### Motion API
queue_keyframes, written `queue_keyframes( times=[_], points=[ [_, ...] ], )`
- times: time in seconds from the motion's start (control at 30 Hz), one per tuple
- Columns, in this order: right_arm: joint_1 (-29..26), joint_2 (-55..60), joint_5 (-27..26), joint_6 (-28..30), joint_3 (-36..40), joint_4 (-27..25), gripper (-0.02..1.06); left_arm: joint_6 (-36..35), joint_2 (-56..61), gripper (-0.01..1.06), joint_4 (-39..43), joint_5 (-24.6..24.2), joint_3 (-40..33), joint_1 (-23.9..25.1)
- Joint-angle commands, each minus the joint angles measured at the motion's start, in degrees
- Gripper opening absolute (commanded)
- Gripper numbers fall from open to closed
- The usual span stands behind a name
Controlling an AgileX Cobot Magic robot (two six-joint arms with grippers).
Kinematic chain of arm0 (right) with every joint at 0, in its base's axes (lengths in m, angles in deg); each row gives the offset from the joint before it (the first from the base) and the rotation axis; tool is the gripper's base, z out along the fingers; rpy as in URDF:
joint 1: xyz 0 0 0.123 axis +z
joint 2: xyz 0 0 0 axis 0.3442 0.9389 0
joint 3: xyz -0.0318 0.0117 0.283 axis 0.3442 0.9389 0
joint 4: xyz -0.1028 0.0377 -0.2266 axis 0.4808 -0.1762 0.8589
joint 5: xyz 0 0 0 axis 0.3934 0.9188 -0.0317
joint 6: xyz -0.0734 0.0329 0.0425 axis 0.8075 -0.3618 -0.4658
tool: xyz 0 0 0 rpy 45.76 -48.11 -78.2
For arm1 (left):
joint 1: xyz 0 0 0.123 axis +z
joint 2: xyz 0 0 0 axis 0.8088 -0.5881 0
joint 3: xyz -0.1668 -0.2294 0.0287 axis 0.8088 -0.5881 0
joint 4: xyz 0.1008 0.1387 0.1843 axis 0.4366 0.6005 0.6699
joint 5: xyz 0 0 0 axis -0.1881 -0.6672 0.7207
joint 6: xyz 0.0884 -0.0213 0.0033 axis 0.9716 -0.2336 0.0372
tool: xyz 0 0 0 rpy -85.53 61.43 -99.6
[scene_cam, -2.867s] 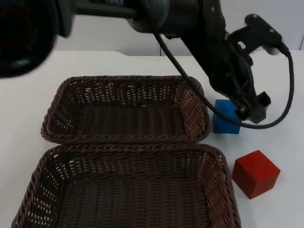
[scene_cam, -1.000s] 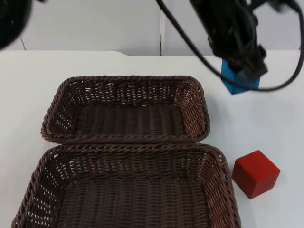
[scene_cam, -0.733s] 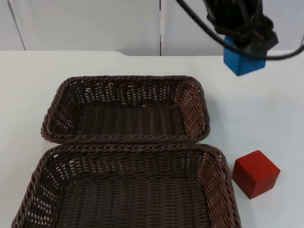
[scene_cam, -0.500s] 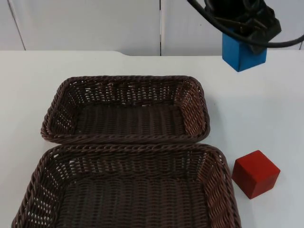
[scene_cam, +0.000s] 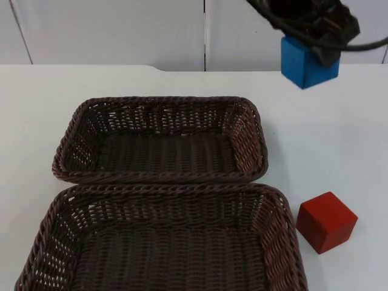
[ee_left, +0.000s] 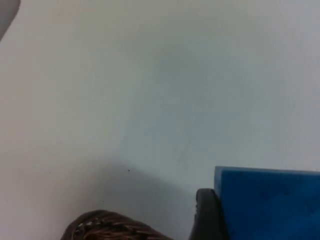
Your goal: Pick up one cube with the left hand and place it into the upper basket. Pick up one cube with the right hand and place it into the lower basket.
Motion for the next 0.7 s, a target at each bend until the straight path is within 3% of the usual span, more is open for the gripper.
queue_keyframes(
  times=[0.0, 0.33, 0.43, 0.67],
  points=[
    [-0.34, -0.25, -0.15, 0.30, 0.03, 0.48, 1.05, -0.56, 1.98, 0.00, -0.09, -0.38, -0.19, -0.04],
    [-0.34, -0.25, -0.15, 0.30, 0.03, 0.48, 1.05, -2.20, 3.44, 0.00, -4.73, -2.43, -1.98, 5.57],
    [-0.34, -0.25, -0.15, 0.30, 0.03, 0.56, 1.05, -2.20, 4.85, 0.00, -5.60, -0.97, -5.35, 7.72],
    [-0.34, -0.25, -0.15, 0.30, 0.03, 1.39, 1.05, -2.20, 12.59, 0.00, -5.60, 9.24, -20.78, 11.92]
  ],
)
